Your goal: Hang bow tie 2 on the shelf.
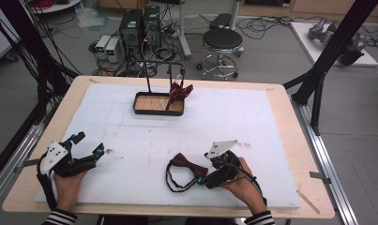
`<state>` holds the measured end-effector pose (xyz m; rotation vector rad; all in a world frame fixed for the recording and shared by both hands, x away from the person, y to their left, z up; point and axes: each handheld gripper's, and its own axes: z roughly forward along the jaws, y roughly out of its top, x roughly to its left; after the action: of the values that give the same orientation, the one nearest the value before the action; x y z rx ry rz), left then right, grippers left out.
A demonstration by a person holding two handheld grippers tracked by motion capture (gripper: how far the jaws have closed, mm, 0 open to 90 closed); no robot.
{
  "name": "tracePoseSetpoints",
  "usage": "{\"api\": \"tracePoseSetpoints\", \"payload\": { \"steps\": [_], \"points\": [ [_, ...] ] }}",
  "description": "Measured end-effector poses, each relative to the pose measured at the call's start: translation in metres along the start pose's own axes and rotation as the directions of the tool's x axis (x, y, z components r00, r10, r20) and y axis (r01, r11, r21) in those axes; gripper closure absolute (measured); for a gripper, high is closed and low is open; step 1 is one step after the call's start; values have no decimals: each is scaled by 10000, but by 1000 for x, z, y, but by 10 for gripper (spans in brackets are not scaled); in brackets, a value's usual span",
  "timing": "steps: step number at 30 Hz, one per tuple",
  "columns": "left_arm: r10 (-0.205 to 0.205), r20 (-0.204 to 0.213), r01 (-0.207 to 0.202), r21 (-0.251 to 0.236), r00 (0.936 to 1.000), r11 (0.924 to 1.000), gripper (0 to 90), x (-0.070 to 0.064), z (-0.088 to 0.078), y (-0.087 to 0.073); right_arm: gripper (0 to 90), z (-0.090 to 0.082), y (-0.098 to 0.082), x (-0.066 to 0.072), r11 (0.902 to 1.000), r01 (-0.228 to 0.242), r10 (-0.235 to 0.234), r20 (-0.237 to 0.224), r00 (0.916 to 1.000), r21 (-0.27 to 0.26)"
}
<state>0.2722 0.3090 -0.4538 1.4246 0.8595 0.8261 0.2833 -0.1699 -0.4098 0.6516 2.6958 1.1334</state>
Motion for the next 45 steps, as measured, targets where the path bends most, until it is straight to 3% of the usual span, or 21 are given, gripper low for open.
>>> {"api": "tracePoseSetpoints", "payload": {
  "steps": [10, 20, 29, 45],
  "points": [
    [-4, -1, 4, -2, 10000, 10000, 135, 0, 0, 0, 221, 10, 1, 0, 9975, 206, -182, -367, 9992, 678],
    [-13, 0, 13, -11, 10000, 10000, 135, 0, 0, 0, 350, 18, 1, -4, 9938, 40, 29, -623, 9981, 1108],
    [-12, 1, 12, -14, 10000, 10000, 135, 0, 0, 0, 443, 22, 1, -5, 9906, 12, 62, -535, 9985, 1366],
    [-22, 2, 22, -16, 10000, 10000, 135, 0, 0, 0, 746, 19, 0, -8, 9867, -50, 45, 34, 10000, 1627]
  ]
}}
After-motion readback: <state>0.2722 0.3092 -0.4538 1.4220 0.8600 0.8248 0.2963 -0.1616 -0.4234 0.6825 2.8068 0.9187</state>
